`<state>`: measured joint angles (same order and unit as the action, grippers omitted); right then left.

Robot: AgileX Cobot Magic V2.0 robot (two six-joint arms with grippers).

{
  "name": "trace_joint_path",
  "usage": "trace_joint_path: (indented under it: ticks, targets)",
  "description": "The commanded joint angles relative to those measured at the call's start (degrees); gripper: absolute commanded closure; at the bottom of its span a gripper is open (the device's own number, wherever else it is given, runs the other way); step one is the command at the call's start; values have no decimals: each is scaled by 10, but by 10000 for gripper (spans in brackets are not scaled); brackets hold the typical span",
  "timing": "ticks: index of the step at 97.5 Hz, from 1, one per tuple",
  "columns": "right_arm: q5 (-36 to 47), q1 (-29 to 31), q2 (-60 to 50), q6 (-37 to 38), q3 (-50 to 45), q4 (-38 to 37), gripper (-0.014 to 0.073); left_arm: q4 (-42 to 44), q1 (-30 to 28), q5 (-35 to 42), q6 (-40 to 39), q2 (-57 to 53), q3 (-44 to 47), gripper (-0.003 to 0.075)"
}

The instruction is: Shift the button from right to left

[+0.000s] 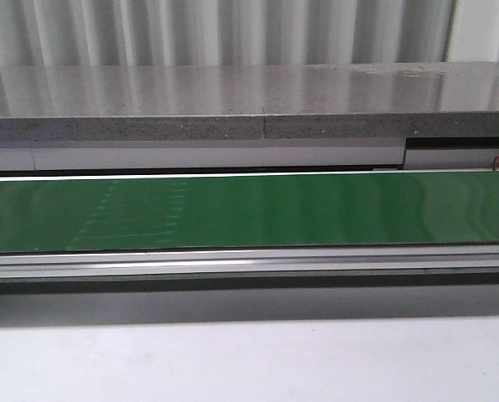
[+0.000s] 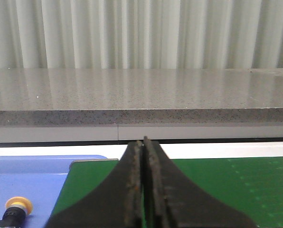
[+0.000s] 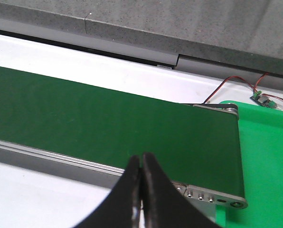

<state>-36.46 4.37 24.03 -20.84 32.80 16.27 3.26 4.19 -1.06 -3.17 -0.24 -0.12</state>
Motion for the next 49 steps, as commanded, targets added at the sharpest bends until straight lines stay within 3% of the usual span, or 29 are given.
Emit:
trace_joint_path:
  ticks: [1, 49]
  targets:
    - [37, 0, 1, -3, 16, 6, 662, 1, -3, 40, -7, -21, 13, 740]
    - [37, 0, 1, -3, 16, 6, 662, -4, -3, 41, -7, -21, 13, 740]
